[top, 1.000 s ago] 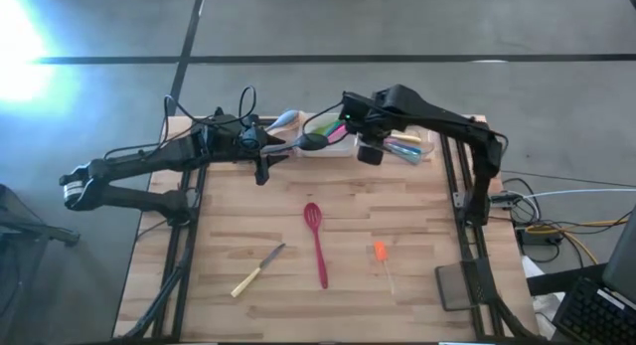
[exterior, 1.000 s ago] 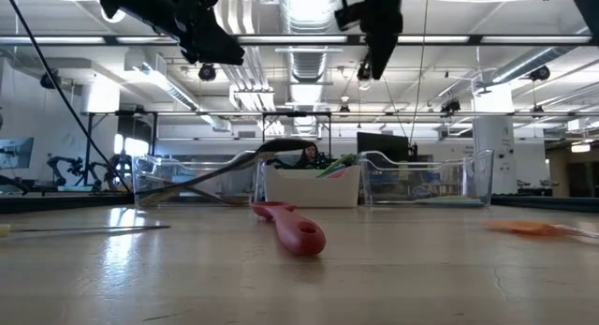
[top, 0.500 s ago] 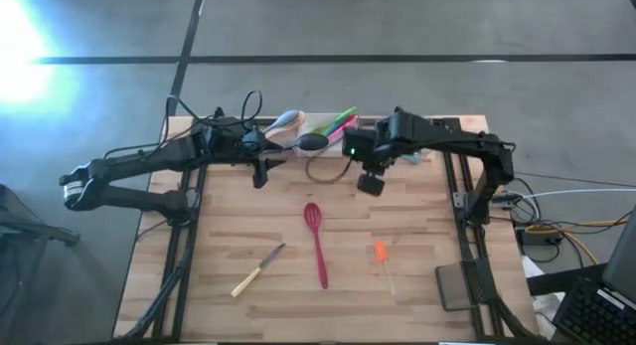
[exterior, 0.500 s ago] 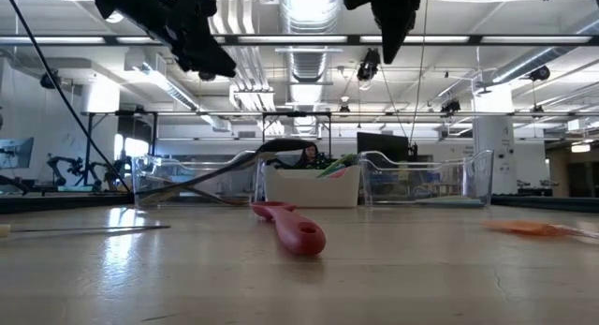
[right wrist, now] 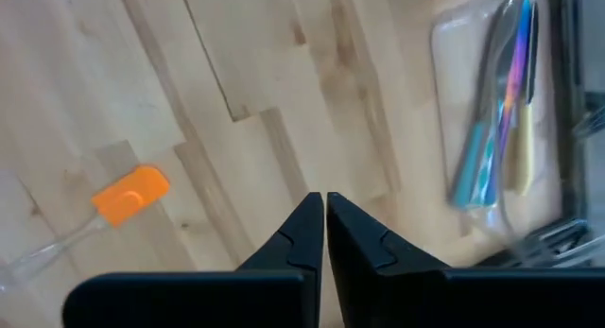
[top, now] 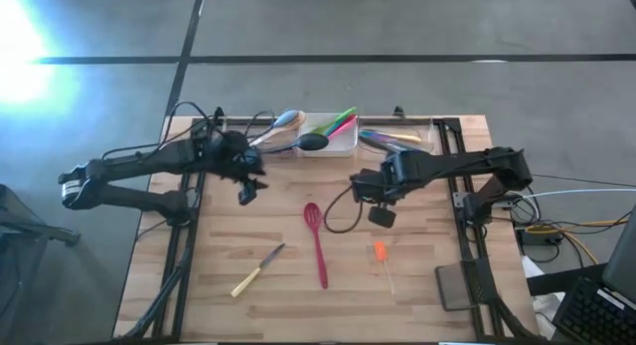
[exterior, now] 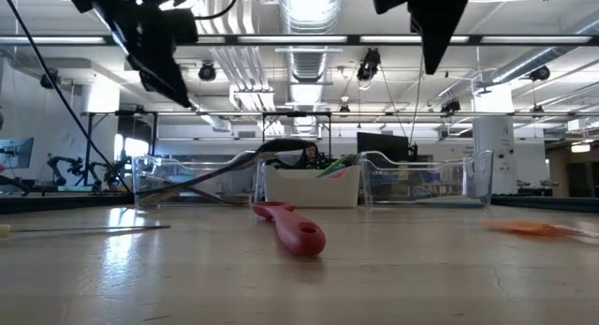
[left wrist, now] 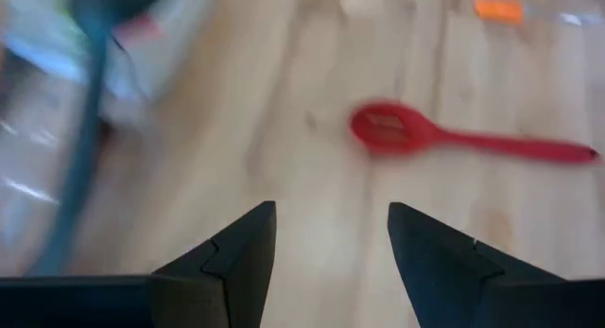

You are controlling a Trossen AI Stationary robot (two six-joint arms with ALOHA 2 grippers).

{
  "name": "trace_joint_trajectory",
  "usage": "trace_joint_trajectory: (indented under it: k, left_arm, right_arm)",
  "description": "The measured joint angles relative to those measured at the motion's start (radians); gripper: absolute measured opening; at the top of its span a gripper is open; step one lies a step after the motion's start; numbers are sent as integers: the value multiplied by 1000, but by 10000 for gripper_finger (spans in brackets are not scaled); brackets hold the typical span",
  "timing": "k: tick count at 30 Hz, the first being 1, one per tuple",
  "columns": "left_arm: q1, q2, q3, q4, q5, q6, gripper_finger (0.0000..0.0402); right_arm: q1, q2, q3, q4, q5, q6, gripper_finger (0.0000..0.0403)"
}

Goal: Pick & Place Kitchen Items
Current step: Put the yellow table knife into the right transparent bin

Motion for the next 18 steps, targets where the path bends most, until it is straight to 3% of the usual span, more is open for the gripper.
trace_joint_trajectory:
  k: [9,18]
  left_arm:
    - [-292,-1,0,-126,-23,-381,209]
    - [-679,43,0,-136,-194,-911,209]
  right_arm:
    - [-20,-198,-269,266,7,37,8]
    - [-66,-357,-485,557,103,-21,8]
